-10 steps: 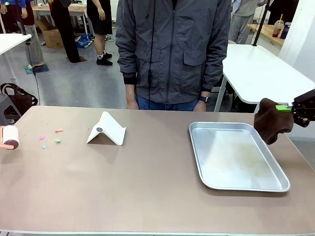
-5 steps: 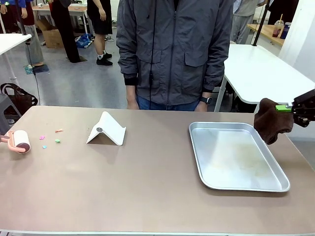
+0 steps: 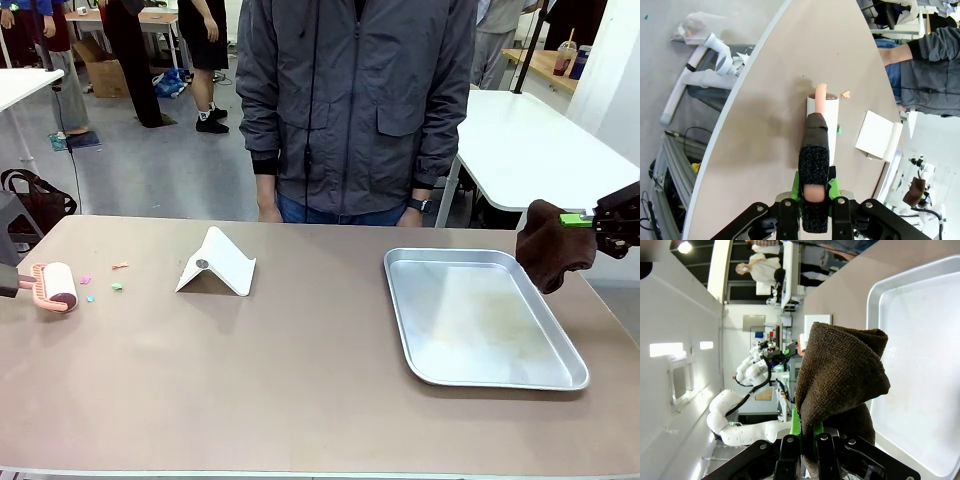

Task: Clean the surface of the table.
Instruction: Clean the area not pointed to by the person.

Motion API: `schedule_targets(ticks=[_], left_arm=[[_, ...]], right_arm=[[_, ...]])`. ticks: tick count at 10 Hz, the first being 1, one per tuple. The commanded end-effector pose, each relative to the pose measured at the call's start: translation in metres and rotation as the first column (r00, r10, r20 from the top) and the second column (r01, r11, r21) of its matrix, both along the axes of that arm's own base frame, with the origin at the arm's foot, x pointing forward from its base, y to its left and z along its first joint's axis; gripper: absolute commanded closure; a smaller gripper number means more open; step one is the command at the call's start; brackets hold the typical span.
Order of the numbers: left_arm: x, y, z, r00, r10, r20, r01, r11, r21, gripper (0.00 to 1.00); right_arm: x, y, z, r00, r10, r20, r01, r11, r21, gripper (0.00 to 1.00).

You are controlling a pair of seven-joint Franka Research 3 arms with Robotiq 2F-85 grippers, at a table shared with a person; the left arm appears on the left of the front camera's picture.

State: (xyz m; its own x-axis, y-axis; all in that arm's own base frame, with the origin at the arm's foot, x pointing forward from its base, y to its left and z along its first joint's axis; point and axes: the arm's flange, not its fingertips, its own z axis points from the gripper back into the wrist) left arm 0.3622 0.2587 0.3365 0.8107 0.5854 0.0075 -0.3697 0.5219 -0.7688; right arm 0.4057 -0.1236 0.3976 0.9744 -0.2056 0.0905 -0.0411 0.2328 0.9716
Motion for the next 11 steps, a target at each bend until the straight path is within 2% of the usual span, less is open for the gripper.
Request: schedule_targets(ticks=[1, 4, 6, 11], left_arm=[[0.001, -0.019, -0.018, 0.998, -0.01, -0.054, 0.012, 0.999, 0.041, 0.78], [0.01, -0.046, -0.029, 0.994, -0.052, -0.095, 0.058, 0.996, 0.064, 0.78], [0.019, -0.06, -0.033, 0.993, -0.075, -0.093, 0.08, 0.995, 0.052, 0.78], [0.057, -0.091, -0.038, 0.983, -0.127, -0.136, 0.129, 0.992, 0.005, 0.78]], right_arm=[[0.003, 0.001, 0.006, 1.0, -0.005, 0.001, 0.005, 1.0, 0.012, 0.9], [0.003, 0.001, 0.006, 1.0, -0.005, 0.001, 0.005, 1.0, 0.012, 0.9], [0.003, 0.001, 0.006, 1.0, -0.005, 0.001, 0.005, 1.0, 0.012, 0.9], [0.003, 0.001, 0.006, 1.0, -0.005, 0.001, 0.005, 1.0, 0.012, 0.9]])
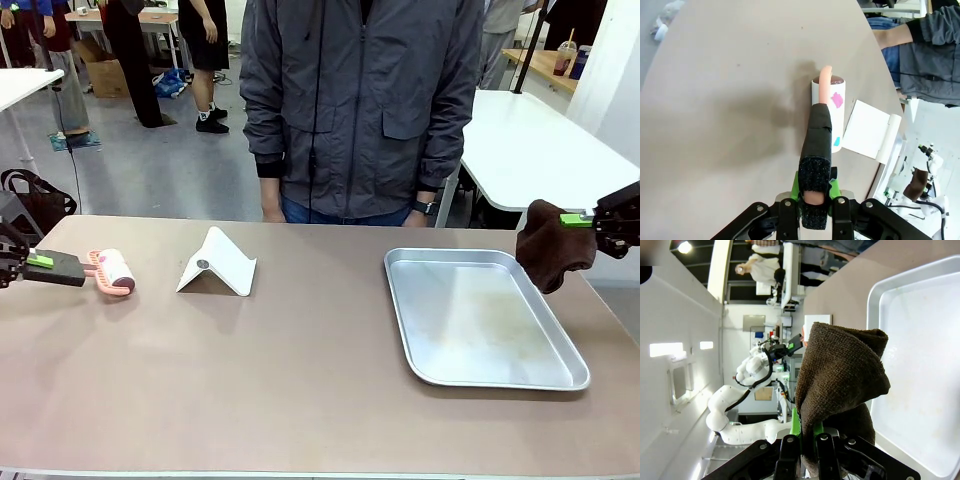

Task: Clean the surface of the table.
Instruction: Clean the area not pointed to by the person.

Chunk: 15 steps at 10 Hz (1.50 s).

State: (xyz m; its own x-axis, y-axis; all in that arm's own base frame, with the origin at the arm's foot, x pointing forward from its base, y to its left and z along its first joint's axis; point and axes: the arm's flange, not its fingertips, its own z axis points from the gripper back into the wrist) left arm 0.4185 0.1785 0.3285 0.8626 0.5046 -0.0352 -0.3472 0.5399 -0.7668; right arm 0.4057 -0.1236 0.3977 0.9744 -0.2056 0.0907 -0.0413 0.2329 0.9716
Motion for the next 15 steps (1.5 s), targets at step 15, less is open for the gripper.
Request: schedule_targets(ticks=[15], left_arm=[[-0.144, 0.033, 0.152, 0.813, -0.455, 0.364, 0.582, 0.67, -0.461, 0.78]], right_arm=[[0.003, 0.001, 0.006, 1.0, -0.005, 0.0, 0.005, 1.0, 0.012, 0.9]])
